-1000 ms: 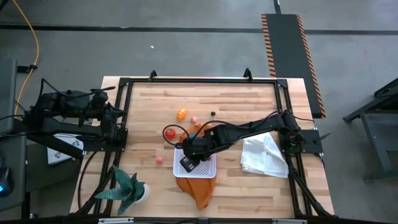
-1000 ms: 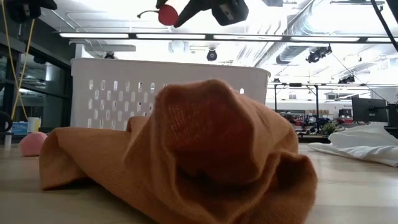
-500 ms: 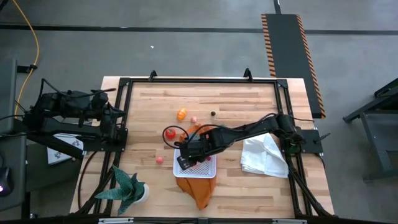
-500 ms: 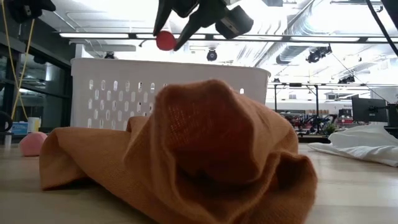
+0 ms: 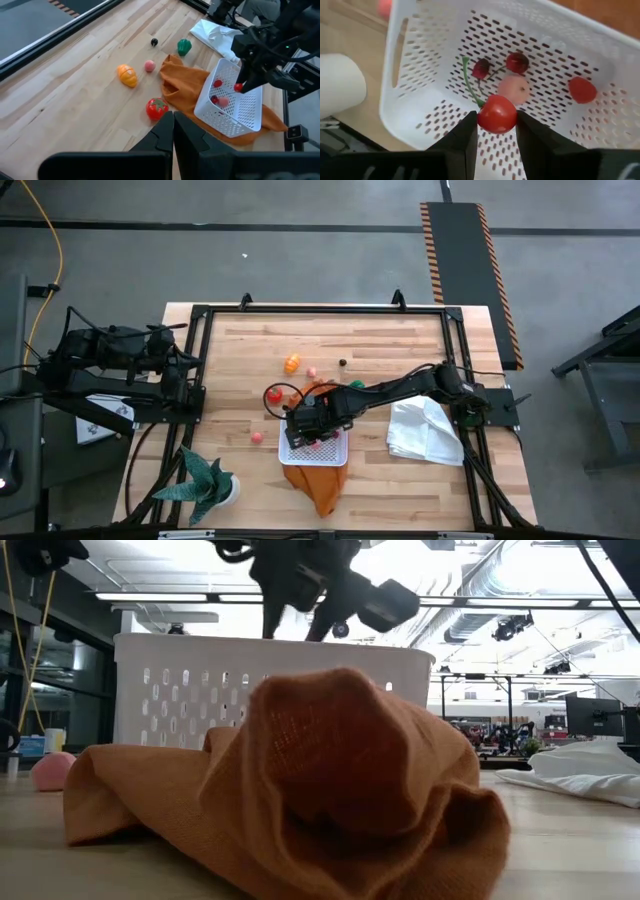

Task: Pick and placing Produce into tupperware
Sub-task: Put the red cherry into the white basket, then put the yellow croissant into the white basket

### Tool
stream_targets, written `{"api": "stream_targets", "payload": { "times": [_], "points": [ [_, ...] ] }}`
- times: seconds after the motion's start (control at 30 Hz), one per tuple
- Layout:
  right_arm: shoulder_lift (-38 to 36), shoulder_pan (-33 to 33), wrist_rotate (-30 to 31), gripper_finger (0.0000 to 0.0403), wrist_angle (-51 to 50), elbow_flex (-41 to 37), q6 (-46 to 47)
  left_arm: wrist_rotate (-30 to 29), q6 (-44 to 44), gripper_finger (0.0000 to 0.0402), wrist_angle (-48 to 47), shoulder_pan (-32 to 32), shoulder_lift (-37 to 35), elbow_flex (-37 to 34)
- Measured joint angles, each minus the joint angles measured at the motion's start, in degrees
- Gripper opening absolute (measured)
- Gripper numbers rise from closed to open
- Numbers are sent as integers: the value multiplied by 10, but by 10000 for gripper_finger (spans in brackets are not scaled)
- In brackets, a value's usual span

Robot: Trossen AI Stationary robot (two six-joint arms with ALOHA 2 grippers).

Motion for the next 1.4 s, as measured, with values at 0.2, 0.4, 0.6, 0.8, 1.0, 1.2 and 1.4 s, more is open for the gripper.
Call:
{"api": "stream_targets", "payload": {
  "times": [0.2,0.4,0.6,0.8,1.0,1.2,1.4],
  "points": [
    [9,-7,-9,102,-1,0,11,-2,7,1,-4,0,0,0],
    [9,-21,-16,135,-6,0,9,-12,21,1,-17,0,0,0],
    [9,-30,-18,152,-4,0,3,-13,21,1,-29,0,0,0],
    [9,-30,-18,153,13,0,0,-13,27,1,-31,0,0,0],
    [9,-30,-15,154,48,0,-6,-13,27,1,-31,0,0,0],
    [6,-30,-7,154,106,8,-23,-8,27,1,-31,0,0,0],
    [3,-31,52,154,85,77,-74,-6,25,1,-31,0,0,0]
  ]
}}
